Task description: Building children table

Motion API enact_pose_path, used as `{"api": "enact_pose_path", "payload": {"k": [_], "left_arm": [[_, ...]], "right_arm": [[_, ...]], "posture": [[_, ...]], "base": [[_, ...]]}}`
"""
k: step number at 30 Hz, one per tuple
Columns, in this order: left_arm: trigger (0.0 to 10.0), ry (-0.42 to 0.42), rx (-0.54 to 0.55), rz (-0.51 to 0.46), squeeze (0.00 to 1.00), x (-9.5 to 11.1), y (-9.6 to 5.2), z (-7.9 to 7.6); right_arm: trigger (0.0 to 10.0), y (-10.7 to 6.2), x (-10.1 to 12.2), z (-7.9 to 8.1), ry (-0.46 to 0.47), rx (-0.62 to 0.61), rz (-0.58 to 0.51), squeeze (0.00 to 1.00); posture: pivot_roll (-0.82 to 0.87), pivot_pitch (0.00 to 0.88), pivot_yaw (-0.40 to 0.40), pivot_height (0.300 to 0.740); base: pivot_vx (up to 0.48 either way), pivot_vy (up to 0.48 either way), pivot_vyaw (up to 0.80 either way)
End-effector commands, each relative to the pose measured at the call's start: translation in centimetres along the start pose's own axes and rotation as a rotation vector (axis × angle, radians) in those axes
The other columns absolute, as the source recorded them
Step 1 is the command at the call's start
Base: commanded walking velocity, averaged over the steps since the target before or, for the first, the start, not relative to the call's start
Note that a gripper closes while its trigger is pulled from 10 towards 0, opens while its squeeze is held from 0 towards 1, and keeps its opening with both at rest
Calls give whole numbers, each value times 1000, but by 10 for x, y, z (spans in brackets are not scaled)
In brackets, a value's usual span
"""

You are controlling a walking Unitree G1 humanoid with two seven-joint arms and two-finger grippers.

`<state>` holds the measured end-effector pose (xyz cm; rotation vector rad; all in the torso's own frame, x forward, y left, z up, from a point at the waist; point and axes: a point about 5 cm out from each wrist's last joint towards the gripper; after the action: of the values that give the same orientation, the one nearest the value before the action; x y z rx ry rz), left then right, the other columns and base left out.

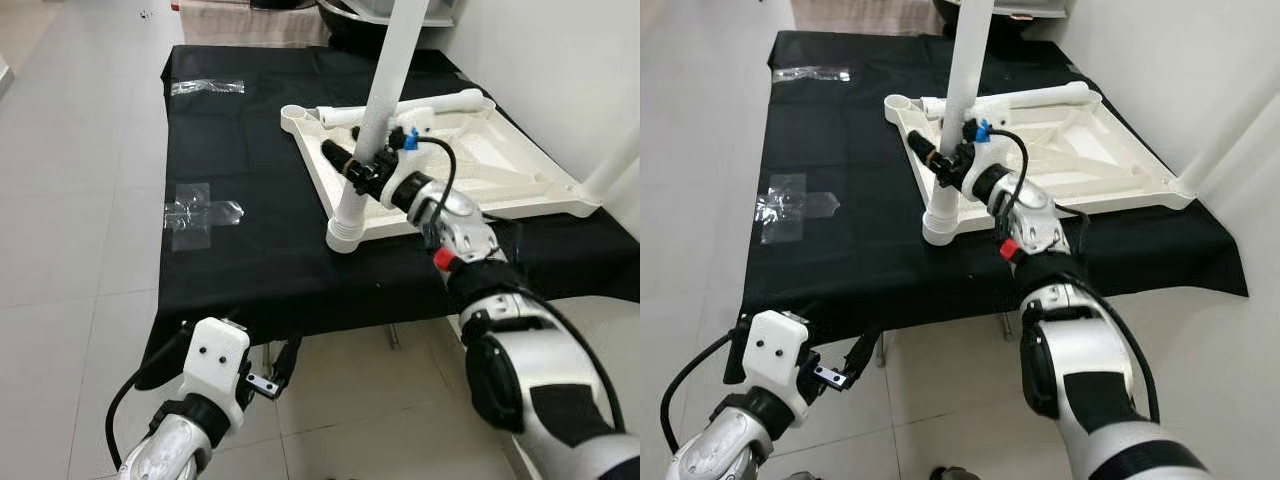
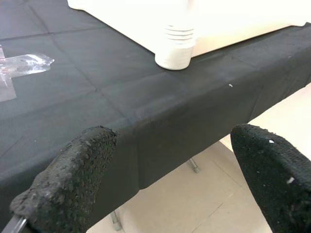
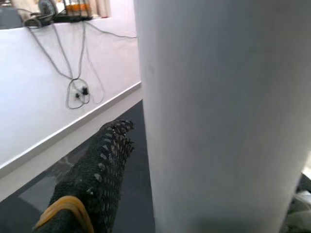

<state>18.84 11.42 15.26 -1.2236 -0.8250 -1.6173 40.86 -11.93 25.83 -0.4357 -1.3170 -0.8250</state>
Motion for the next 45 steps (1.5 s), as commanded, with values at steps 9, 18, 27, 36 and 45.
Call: {"api": "enact_pose_path", "payload": {"k": [9, 18, 27, 36, 45], "left_arm": [[10000, -5, -7, 9, 0, 0, -3, -3], [10000, -5, -9, 11, 0, -1, -4, -5], [10000, -6, -12, 1, 0, -1, 0, -4], [10000, -2, -19, -1, 0, -2, 2, -4], [10000, -2, -20, 2, 0, -2, 1, -4]], "right_arm": [[0, 7, -4, 5, 95, 83, 58, 0], [0, 11, -9, 8, 95, 62, 40, 0], [0, 6, -28, -8, 2, -590, -97, 0], [0, 9, -58, 44, 170, -995, -268, 0], [10000, 28, -65, 67, 245, -1012, -236, 0]], "posture": [[169, 164, -151, 740], [163, 146, -155, 740], [135, 125, -144, 740], [153, 124, -141, 740], [156, 130, -142, 740]], "base": [[0, 0, 0], [0, 0, 0], [0, 0, 0], [0, 0, 0], [0, 0, 0]]}}
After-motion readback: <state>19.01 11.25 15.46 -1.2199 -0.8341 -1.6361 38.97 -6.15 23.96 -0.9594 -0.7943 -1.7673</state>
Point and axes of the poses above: a point about 5 cm out from each wrist's last joint towards the gripper, its own y axis pointing out of the wrist towards the gripper, its own x axis along the axis of the wrist's last joint, z = x × y, and after that the axes turned 15 degrees about y, right-handed
